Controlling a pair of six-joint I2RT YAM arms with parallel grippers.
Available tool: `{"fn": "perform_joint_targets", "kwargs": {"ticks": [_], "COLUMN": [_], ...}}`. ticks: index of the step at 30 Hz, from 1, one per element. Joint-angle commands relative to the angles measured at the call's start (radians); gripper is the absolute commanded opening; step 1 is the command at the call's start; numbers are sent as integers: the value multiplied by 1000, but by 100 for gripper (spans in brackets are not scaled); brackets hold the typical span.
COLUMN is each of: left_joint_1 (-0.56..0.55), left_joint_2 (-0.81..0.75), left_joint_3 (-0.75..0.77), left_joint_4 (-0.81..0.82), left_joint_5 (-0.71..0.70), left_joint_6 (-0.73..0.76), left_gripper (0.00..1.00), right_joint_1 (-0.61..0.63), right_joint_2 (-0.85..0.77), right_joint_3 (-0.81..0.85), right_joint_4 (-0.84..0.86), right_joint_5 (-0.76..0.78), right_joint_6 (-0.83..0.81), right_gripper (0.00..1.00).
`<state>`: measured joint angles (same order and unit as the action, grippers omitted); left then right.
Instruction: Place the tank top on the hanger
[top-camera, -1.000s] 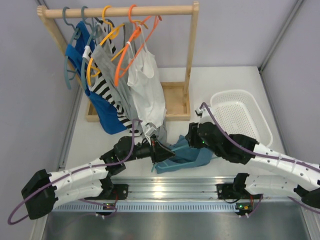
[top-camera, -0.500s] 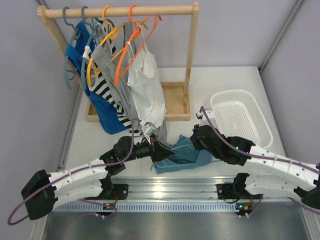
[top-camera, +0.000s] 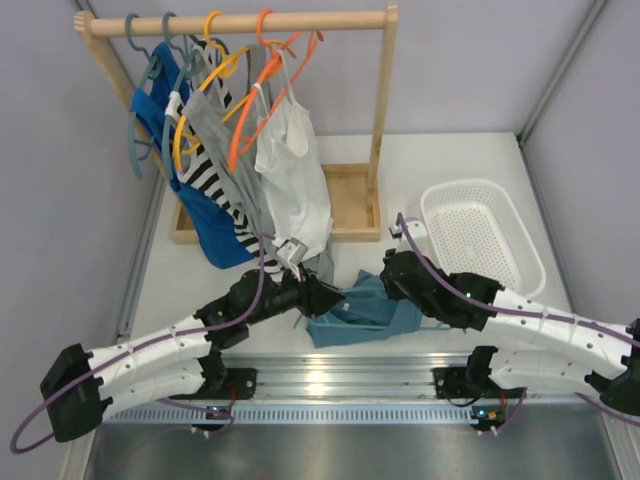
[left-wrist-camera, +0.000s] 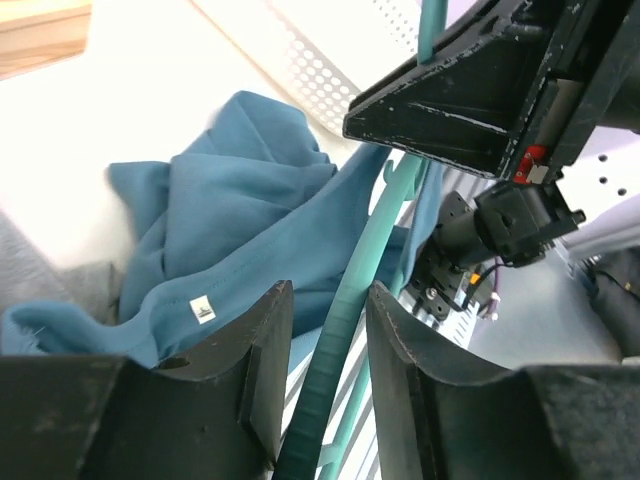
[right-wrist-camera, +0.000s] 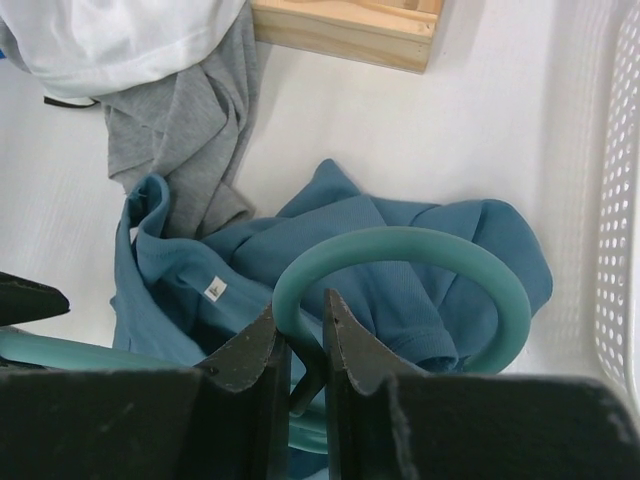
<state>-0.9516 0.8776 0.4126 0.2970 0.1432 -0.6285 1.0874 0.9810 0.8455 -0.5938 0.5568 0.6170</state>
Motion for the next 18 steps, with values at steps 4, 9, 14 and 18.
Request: {"fn": "perform_joint_targets", "kwargs": {"ticks": [4, 9, 14, 18], "left_joint_1": [4, 5, 4, 4], "left_joint_2": [-71, -86, -108, -138], "left_joint_3": [89, 94, 65, 54], "left_joint_4": [-274, -346, -244, -208], "left_joint_5": [-326, -373, -274, -229], "left_joint_6": [-42, -60, -28, -7], "left_gripper": [41, 43, 47, 53], "right_joint_1": [2, 3, 5, 6], "right_joint_2": [8, 19, 27, 25], "right_joint_3": [47, 44, 46, 49], "right_joint_4": [-23, -26, -24, -32], "right_joint_5": [80, 92, 94, 100], "right_joint_6": [-19, -25, -26, -26], "right_gripper": [0, 0, 0, 0]}}
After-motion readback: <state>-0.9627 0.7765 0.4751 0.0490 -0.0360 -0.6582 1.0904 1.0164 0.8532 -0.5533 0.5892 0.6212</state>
